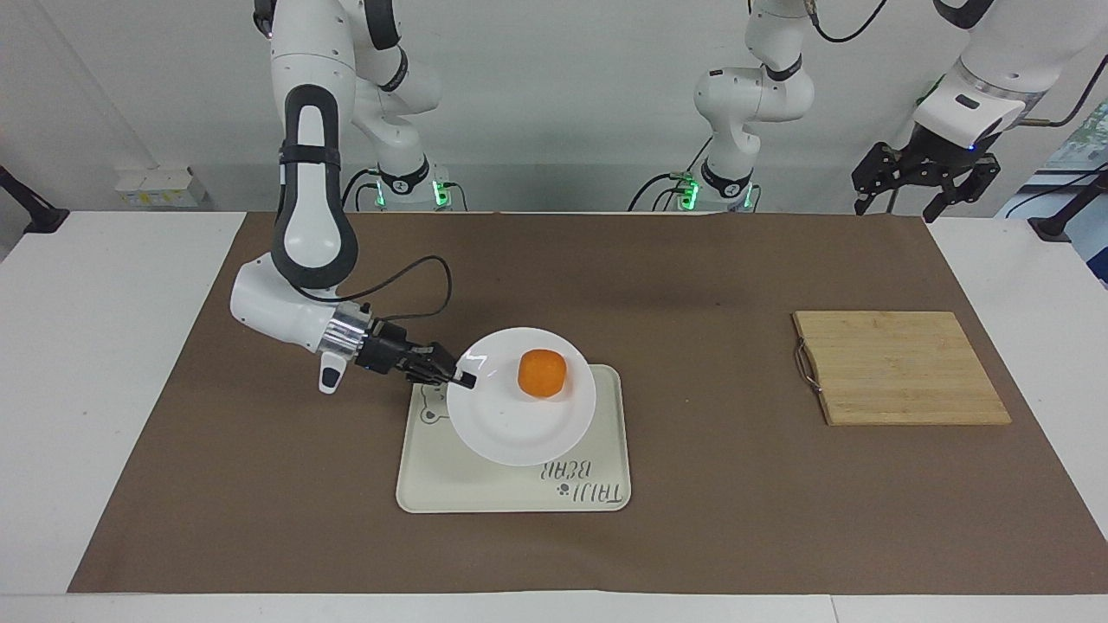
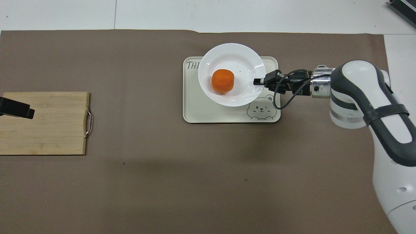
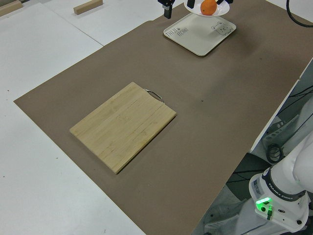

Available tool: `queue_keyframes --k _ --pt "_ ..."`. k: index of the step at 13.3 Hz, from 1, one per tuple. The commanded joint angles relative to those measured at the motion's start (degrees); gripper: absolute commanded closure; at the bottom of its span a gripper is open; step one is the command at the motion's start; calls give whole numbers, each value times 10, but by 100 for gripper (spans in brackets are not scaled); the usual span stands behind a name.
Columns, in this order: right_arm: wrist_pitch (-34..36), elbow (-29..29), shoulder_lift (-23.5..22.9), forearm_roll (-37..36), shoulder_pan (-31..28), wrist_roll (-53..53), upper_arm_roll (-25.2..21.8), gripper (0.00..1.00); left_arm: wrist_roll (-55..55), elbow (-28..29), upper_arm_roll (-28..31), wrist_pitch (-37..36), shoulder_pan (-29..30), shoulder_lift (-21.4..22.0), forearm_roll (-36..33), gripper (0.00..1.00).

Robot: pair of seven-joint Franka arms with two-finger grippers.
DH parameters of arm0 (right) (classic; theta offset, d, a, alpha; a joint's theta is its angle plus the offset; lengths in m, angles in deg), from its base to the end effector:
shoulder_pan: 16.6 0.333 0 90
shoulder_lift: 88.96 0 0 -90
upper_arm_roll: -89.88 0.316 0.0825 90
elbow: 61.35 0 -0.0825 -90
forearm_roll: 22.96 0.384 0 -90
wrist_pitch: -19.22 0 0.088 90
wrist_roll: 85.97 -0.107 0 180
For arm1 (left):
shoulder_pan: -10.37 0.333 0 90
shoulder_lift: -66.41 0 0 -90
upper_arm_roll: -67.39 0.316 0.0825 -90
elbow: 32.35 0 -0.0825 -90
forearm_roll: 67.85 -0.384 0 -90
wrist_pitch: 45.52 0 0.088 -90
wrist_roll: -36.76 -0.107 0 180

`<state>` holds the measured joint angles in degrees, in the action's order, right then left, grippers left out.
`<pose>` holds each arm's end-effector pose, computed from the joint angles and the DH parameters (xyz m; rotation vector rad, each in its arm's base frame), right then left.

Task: Place orange and plate with both arms
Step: 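Adjust the plate position on the tray with the right gripper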

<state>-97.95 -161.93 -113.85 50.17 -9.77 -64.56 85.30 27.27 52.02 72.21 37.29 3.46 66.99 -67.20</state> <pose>0.6595 0.0838 0.3415 -2.0736 0.3258 -0.0701 0.5379 -0.0207 0.6649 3.1121 -0.3177 -0.0255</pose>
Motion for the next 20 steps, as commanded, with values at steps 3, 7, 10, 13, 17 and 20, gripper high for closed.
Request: queue_keyframes --k 3,7,10,13,17,20 --pt "-23 72 -67 -12 -5 -25 5 100 3 11 -8 -1 8 11 -9 0" --pt "-30 70 -86 -9 -2 36 7 100 3 11 -8 -1 8 11 -9 0" --pt "-29 63 -84 -15 5 40 7 100 3 11 -8 -1 8 11 -9 0" --pt "-28 34 -77 -20 10 70 6 100 3 11 -8 -1 8 11 -9 0" --pt "-27 22 -74 -43 10 74 6 100 3 11 -8 -1 8 11 -9 0" --pt "-29 14 -74 -48 10 88 6 100 3 11 -8 -1 8 11 -9 0"
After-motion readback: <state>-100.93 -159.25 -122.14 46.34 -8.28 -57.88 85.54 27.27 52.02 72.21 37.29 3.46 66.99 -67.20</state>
